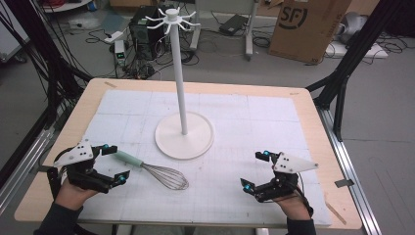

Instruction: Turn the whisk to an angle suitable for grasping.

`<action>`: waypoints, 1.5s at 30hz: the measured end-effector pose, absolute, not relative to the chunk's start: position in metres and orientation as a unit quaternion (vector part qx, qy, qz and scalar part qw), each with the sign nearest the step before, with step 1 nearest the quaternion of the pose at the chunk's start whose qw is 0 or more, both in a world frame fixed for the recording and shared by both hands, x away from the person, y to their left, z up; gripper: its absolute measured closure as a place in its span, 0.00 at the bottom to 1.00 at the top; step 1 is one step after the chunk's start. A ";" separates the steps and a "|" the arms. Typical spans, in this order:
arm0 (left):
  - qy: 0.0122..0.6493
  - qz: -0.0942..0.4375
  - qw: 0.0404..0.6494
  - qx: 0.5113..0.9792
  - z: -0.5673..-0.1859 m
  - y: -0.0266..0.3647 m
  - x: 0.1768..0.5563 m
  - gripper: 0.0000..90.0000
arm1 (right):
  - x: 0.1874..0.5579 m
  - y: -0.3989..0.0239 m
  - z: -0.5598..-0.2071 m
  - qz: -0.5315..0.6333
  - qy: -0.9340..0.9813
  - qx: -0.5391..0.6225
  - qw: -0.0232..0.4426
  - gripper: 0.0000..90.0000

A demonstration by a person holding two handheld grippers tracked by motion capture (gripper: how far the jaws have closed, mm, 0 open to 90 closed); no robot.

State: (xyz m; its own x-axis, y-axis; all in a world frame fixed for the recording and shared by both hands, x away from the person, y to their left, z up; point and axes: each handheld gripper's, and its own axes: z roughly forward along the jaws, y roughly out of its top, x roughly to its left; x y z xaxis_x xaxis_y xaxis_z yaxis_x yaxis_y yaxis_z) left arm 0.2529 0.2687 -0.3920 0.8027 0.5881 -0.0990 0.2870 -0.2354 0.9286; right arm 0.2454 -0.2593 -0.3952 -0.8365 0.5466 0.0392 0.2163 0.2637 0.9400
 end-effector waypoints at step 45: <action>0.214 0.079 0.395 0.890 -0.387 0.257 0.289 0.03 | 0.245 -0.261 -0.395 0.555 0.792 0.225 0.119 0.00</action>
State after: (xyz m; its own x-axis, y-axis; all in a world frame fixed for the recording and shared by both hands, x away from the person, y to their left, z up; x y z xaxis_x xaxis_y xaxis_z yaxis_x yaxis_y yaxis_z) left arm 0.2891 0.2572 -0.3874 0.8960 0.4431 -0.0278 0.3176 -0.5961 0.7374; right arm 0.2455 -0.2610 -0.3953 -0.8703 0.4886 0.0620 0.2252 0.2829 0.9323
